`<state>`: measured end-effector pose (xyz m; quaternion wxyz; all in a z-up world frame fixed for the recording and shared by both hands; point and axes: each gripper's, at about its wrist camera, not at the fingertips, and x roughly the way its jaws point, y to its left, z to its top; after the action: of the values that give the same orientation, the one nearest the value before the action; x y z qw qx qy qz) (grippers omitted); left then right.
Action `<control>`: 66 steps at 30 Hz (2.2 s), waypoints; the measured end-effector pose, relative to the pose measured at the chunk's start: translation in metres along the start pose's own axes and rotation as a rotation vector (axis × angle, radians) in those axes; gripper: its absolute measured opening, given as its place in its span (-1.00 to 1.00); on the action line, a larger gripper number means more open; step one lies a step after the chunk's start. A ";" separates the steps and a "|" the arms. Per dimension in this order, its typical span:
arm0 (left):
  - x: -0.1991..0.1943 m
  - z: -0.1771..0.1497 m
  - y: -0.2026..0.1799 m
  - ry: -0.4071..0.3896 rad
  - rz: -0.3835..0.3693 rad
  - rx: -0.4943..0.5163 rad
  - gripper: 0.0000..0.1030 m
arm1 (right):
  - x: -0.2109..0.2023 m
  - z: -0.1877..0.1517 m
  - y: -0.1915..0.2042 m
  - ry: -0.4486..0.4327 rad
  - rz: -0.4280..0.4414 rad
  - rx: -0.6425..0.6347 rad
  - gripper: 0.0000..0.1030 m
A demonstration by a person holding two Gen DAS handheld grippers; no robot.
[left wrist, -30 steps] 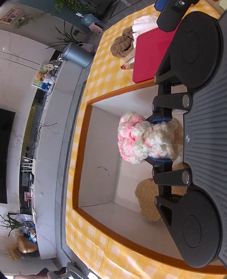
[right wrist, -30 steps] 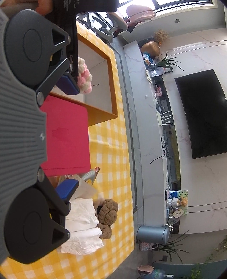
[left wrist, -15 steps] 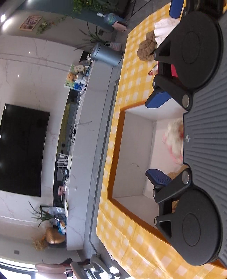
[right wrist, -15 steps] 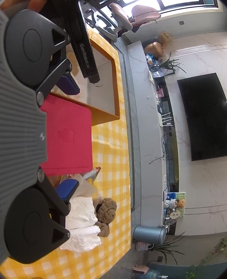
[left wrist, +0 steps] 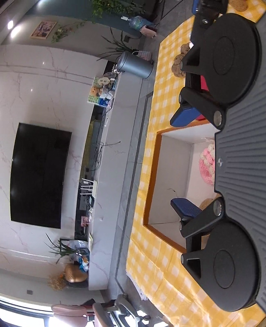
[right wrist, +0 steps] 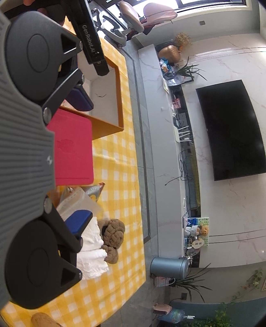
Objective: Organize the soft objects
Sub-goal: 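Move both tools back toward the white cloth and mesh bag on the table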
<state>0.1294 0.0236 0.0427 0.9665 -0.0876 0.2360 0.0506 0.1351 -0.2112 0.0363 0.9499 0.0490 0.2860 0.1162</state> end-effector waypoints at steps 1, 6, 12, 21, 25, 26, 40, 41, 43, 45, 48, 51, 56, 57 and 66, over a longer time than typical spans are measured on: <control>-0.003 0.000 -0.001 -0.006 -0.006 0.002 0.80 | -0.003 0.001 -0.002 -0.003 0.005 -0.001 0.95; -0.024 0.002 -0.011 -0.049 0.000 0.045 0.80 | -0.018 0.005 -0.012 -0.005 0.014 -0.061 0.95; -0.047 0.004 -0.036 -0.073 -0.010 0.101 0.80 | -0.037 0.010 -0.031 -0.021 0.008 -0.080 0.95; -0.051 -0.008 -0.098 -0.055 -0.088 0.193 0.80 | -0.063 0.014 -0.103 -0.076 -0.084 0.018 0.95; -0.039 -0.021 -0.127 -0.013 -0.134 0.210 0.80 | -0.059 0.011 -0.135 -0.057 -0.151 0.077 0.95; -0.036 -0.025 -0.133 -0.003 -0.144 0.216 0.80 | -0.055 0.009 -0.142 -0.043 -0.171 0.086 0.95; 0.041 -0.061 -0.200 0.159 -0.100 0.441 0.81 | 0.018 -0.016 -0.200 0.128 -0.223 0.222 0.95; 0.049 -0.060 -0.204 0.172 -0.104 0.458 0.81 | 0.021 -0.017 -0.202 0.133 -0.222 0.230 0.95; 0.067 -0.058 -0.212 0.197 -0.105 0.509 0.81 | 0.026 -0.020 -0.207 0.143 -0.224 0.253 0.95; 0.082 -0.058 -0.221 0.212 -0.099 0.567 0.81 | 0.032 -0.023 -0.210 0.162 -0.224 0.262 0.95; 0.104 -0.060 -0.233 0.252 -0.093 0.648 0.81 | 0.044 -0.025 -0.214 0.196 -0.220 0.247 0.95; 0.126 -0.066 -0.240 0.306 -0.079 0.695 0.79 | 0.055 -0.026 -0.216 0.222 -0.220 0.243 0.95; 0.159 -0.078 -0.246 0.427 -0.036 0.782 0.29 | 0.058 -0.027 -0.218 0.233 -0.221 0.250 0.95; 0.163 -0.078 -0.244 0.461 -0.031 0.763 0.02 | 0.059 -0.026 -0.217 0.234 -0.225 0.250 0.95; 0.157 -0.065 -0.235 0.510 -0.027 0.702 -0.98 | 0.068 -0.023 -0.210 0.252 -0.234 0.242 0.95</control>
<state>0.2718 -0.2106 -0.0534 0.8491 0.2334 0.4689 -0.0685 0.2180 -0.3965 -0.0527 0.9009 0.1141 0.4180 -0.0249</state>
